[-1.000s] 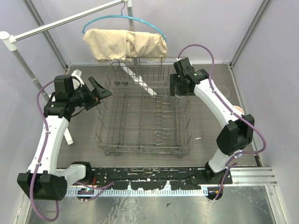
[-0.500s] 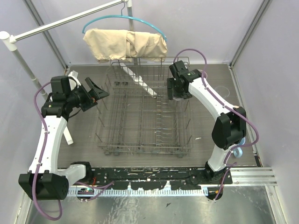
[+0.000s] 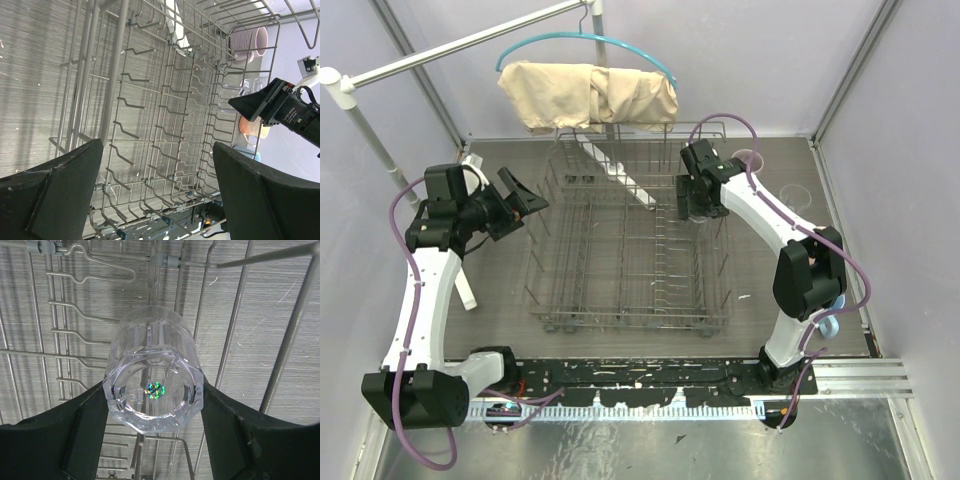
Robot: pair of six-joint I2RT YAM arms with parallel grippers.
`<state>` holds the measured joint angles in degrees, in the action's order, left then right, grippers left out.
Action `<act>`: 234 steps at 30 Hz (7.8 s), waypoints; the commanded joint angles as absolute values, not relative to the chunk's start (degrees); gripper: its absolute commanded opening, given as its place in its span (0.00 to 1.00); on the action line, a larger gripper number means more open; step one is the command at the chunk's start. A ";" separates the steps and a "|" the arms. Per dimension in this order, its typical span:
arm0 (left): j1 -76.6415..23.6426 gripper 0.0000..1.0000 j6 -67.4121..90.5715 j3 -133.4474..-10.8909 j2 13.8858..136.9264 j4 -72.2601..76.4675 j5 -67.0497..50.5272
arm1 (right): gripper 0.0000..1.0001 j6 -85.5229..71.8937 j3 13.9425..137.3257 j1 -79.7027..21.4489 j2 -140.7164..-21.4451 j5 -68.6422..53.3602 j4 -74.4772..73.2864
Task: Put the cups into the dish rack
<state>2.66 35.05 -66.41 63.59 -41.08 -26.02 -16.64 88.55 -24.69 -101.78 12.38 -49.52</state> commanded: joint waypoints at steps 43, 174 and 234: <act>-4.21 0.98 39.72 -66.26 57.28 -34.27 -37.16 | 0.90 -13.72 99.42 -1.71 -88.46 17.75 -56.67; -21.40 0.95 90.08 -74.26 81.55 14.36 -46.42 | 0.00 -64.01 79.09 -20.62 -73.54 -39.05 4.77; -51.05 0.00 25.50 -118.65 108.01 -51.76 -10.37 | 1.00 -18.91 89.16 8.09 -75.12 -23.39 -48.98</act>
<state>-48.71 29.63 -113.86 105.93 -49.84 -13.76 -23.46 86.87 8.05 -74.32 -27.29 -46.76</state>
